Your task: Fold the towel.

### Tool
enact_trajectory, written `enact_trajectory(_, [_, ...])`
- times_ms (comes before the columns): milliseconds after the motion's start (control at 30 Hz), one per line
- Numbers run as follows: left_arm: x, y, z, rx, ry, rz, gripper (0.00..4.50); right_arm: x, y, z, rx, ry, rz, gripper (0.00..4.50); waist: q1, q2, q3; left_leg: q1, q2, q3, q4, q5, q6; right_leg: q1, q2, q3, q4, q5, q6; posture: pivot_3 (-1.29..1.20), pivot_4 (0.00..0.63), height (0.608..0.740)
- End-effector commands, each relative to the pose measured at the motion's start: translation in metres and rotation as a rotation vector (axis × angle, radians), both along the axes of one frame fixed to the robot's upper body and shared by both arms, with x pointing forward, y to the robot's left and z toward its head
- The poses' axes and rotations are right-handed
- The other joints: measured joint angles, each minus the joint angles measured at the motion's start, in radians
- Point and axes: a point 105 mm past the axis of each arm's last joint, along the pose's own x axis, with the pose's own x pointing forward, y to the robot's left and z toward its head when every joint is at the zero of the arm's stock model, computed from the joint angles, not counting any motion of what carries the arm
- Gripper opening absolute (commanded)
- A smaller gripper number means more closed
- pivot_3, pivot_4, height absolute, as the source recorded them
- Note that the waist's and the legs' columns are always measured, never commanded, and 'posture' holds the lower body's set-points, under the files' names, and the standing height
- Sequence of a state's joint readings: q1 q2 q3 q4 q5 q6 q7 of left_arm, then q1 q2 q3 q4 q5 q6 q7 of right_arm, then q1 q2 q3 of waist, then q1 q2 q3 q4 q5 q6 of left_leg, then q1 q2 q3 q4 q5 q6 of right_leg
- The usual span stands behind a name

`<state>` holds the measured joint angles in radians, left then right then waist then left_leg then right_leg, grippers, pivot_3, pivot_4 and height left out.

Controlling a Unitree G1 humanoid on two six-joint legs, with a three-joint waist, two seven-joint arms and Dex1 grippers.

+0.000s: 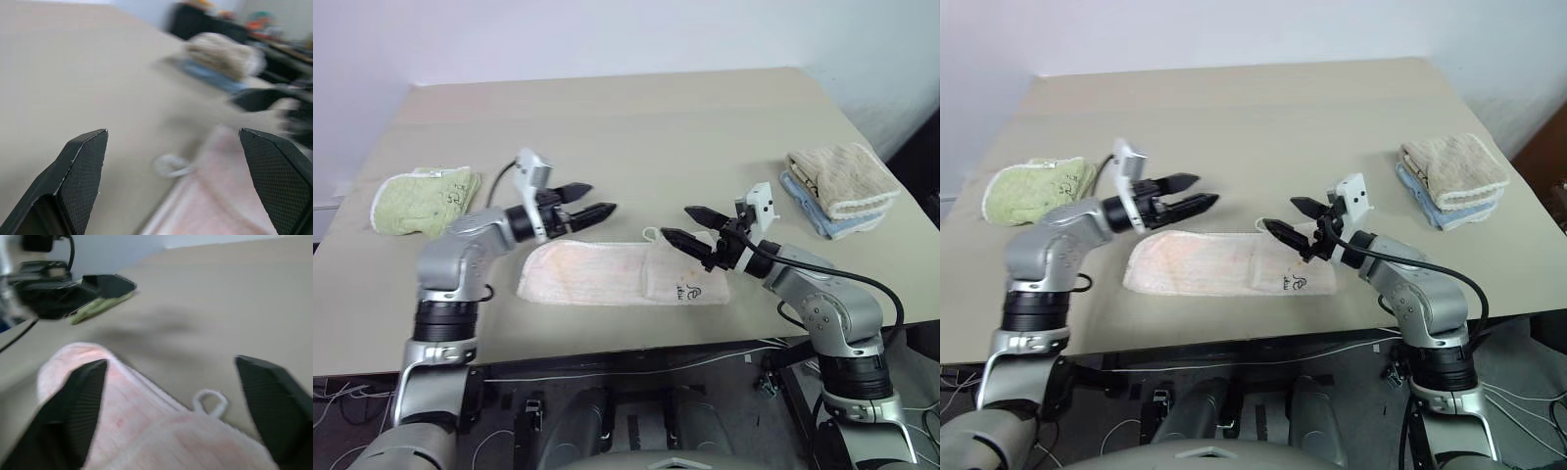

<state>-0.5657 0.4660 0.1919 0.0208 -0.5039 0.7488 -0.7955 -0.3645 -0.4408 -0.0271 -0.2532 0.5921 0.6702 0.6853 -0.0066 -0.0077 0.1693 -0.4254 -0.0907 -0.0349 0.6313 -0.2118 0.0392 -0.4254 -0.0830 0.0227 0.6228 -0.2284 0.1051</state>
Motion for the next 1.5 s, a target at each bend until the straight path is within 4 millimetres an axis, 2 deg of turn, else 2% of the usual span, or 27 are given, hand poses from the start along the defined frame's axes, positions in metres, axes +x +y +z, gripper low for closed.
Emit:
enact_trajectory(33, [-0.005, 0.04, 0.01, -0.007, 0.041, 0.182, 4.5, -0.009, 0.018, 0.005, -0.066, -0.067, 0.104, 4.47, -0.002, 0.0, 0.0, 0.0, 0.0, 0.0, 0.0, 0.0, -0.001, 0.0, 0.0, 0.0, 0.0, 0.0, 0.0, 0.0, 0.15, 0.74])
enact_trajectory(167, [-0.036, 0.076, -0.003, 0.007, 0.246, 0.274, 4.5, -0.01, 0.03, -0.017, -0.221, -0.111, 0.19, 4.47, -0.008, -0.001, 0.001, 0.0, 0.0, 0.0, 0.0, -0.001, -0.001, 0.0, 0.0, 0.0, 0.0, 0.0, 0.0, 0.0, 0.15, 0.74])
enact_trajectory(367, [-0.085, 0.115, -0.022, -0.024, 0.536, 0.366, 4.5, -0.008, 0.048, -0.021, -0.235, -0.145, 0.265, 4.47, -0.009, -0.002, 0.001, 0.001, 0.0, 0.0, 0.0, 0.0, -0.003, -0.002, 0.001, 0.0, 0.004, 0.0, 0.0, 0.0, 0.15, 0.74])
enact_trajectory(433, [-0.099, 0.12, -0.027, -0.025, 0.592, 0.367, 4.5, -0.003, 0.052, -0.022, -0.229, -0.146, 0.26, 4.47, -0.009, -0.002, 0.001, 0.003, 0.0, 0.0, 0.0, 0.0, -0.003, -0.002, 0.001, 0.0, 0.004, 0.0, 0.0, 0.0, 0.15, 0.74])
enact_trajectory(533, [-0.123, 0.116, -0.036, -0.069, 0.664, 0.294, 4.5, 0.004, 0.057, -0.028, -0.249, -0.149, 0.251, 4.47, -0.01, -0.002, 0.001, 0.007, 0.0, 0.0, -0.001, 0.0, -0.004, 0.0, 0.0, 0.001, 0.004, -0.001, -0.001, 0.0, 0.15, 0.74])
enact_trajectory(633, [-0.139, 0.111, -0.049, -0.108, 0.757, 0.27, 4.5, 0.002, 0.062, -0.026, -0.219, -0.142, 0.286, 4.47, -0.004, -0.003, 0.001, 0.007, 0.0, 0.0, -0.001, 0.0, -0.004, -0.001, -0.001, 0.002, 0.004, -0.002, -0.004, 0.0, 0.15, 0.74])
enact_trajectory(700, [-0.136, 0.106, -0.061, -0.185, 0.793, 0.296, 4.5, 0.005, 0.063, -0.025, -0.21, -0.14, 0.269, 4.47, -0.003, -0.003, 0.001, 0.007, 0.0, 0.0, -0.002, 0.0, -0.004, 0.0, -0.001, 0.001, 0.004, -0.002, -0.004, 0.0, 0.15, 0.74])
enact_trajectory(833, [-0.129, 0.088, -0.067, -0.317, 0.849, 0.344, 4.5, 0.009, 0.063, -0.026, -0.204, -0.132, 0.241, 4.47, -0.006, -0.005, 0.001, 0.007, 0.0, 0.0, -0.002, 0.0, -0.004, -0.001, -0.002, 0.002, 0.005, -0.002, -0.004, 0.0, 0.15, 0.74])
enact_trajectory(1033, [-0.11, 0.073, -0.081, -0.414, 0.891, 0.428, 4.5, 0.008, 0.058, -0.03, -0.211, -0.118, 0.214, 4.47, 0.012, -0.001, 0.0, 0.007, -0.001, 0.001, -0.003, 0.0, -0.004, 0.0, -0.003, 0.002, 0.004, -0.003, -0.006, 0.0, 0.15, 0.74])
enact_trajectory(1200, [-0.102, 0.062, -0.088, -0.398, 0.935, 0.407, 4.5, 0.01, 0.052, -0.029, -0.203, -0.113, 0.172, 4.47, 0.026, 0.0, -0.001, 0.008, -0.001, 0.001, -0.003, 0.0, -0.004, 0.002, -0.004, 0.0, 0.003, -0.004, -0.007, 0.0, 0.15, 0.74])
enact_trajectory(1333, [-0.094, 0.06, -0.089, -0.425, 0.952, 0.389, 4.5, 0.011, 0.05, -0.029, -0.206, -0.114, 0.149, 4.47, 0.028, 0.001, -0.001, 0.008, -0.001, 0.002, -0.003, 0.0, -0.004, 0.003, -0.005, -0.001, 0.003, -0.004, -0.007, 0.0, 0.15, 0.74])
enact_trajectory(1500, [-0.093, 0.064, -0.095, -0.448, 0.998, 0.353, 4.5, 0.012, 0.048, -0.031, -0.209, -0.11, 0.126, 4.47, 0.027, 0.002, -0.002, 0.008, -0.001, 0.002, -0.003, 0.0, -0.004, 0.003, -0.005, -0.001, 0.003, -0.004, -0.007, 0.0, 0.15, 0.74])
